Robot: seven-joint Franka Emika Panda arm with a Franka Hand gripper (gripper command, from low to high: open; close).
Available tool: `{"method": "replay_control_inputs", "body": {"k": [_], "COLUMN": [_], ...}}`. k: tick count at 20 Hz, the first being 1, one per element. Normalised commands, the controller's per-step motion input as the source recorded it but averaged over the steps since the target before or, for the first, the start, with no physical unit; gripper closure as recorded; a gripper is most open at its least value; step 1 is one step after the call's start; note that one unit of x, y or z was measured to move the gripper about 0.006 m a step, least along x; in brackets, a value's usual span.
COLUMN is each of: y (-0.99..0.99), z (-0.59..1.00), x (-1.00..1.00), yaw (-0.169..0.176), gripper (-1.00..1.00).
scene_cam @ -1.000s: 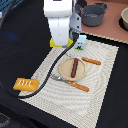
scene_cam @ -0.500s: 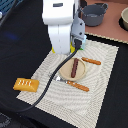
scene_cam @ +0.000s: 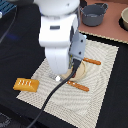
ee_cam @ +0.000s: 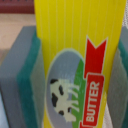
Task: Interact with the objects in diverse but meaningful ways.
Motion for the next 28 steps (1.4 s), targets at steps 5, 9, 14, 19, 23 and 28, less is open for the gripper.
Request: {"method": "replay_control_inputs", "body": {"k": [5,9,14,19,23,28], "y": [-0.60,-0.09,0.01,-0.01,-0.09,-0.19], "z": [-0.07,-0.20,-0.39,-0.45,-0.19,0.35], "x": [0.77,0.45,0.22,0.21,0.28,0.22], "yaw": [-0.067,-0.035,-0.020,-0.016,-0.020,-0.020], "gripper": [1.00,1.00,1.00,1.00,1.00,-1.00]}}
